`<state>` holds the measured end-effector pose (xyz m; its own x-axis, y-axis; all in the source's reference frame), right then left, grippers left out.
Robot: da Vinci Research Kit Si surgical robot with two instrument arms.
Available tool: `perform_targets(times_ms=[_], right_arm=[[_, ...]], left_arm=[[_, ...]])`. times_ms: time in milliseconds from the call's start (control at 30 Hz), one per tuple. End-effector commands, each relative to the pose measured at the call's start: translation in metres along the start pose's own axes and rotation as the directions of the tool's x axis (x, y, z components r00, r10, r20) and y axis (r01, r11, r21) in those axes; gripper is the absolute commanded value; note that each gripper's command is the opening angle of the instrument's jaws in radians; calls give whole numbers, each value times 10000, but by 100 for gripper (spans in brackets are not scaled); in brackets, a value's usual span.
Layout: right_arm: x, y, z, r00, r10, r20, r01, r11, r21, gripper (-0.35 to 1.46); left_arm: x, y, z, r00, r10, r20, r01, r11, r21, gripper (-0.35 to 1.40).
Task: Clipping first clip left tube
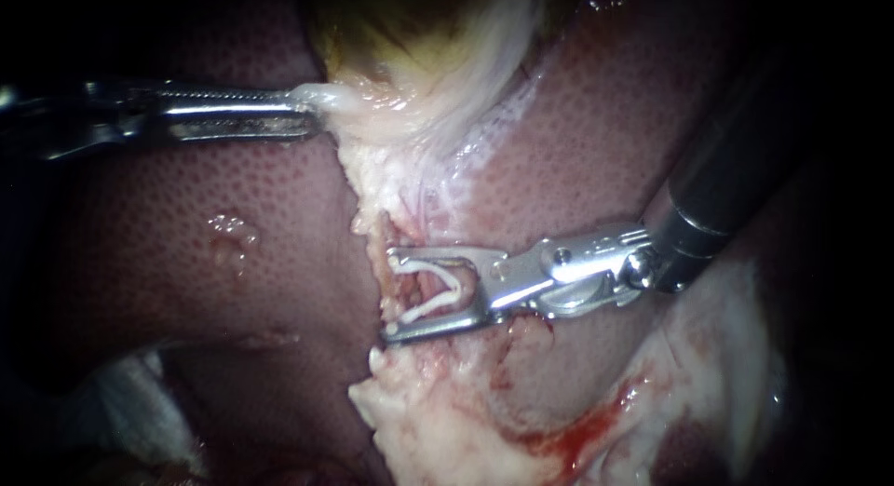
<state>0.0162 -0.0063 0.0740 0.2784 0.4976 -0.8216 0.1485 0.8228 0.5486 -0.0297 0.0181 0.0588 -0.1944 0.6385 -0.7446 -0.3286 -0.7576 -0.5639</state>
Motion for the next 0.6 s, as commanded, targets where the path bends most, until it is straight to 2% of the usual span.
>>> perform_targets(times_ms=[33, 200, 333, 600], right_arm=[[0, -2, 1, 10000, 48, -14, -48, 9999, 122, 60], [0, -9, 4, 9993, 385, -32, -382, 9974, 609, 60], [-6, -14, 10, 9986, 522, -7, -519, 9944, 918, 60], [-17, -11, 32, 9967, 815, 63, -817, 9882, 1296, 60]], left_arm=[[0, 0, 0, 10000, -2, 4, 2, 10000, 1, -35], [0, 0, 0, 10000, -2, 3, 2, 10000, 1, -35], [0, 0, 0, 10000, -2, 3, 2, 10000, 1, -35], [0, 1, 3, 10000, 0, 1, 0, 10000, -43, -35]])
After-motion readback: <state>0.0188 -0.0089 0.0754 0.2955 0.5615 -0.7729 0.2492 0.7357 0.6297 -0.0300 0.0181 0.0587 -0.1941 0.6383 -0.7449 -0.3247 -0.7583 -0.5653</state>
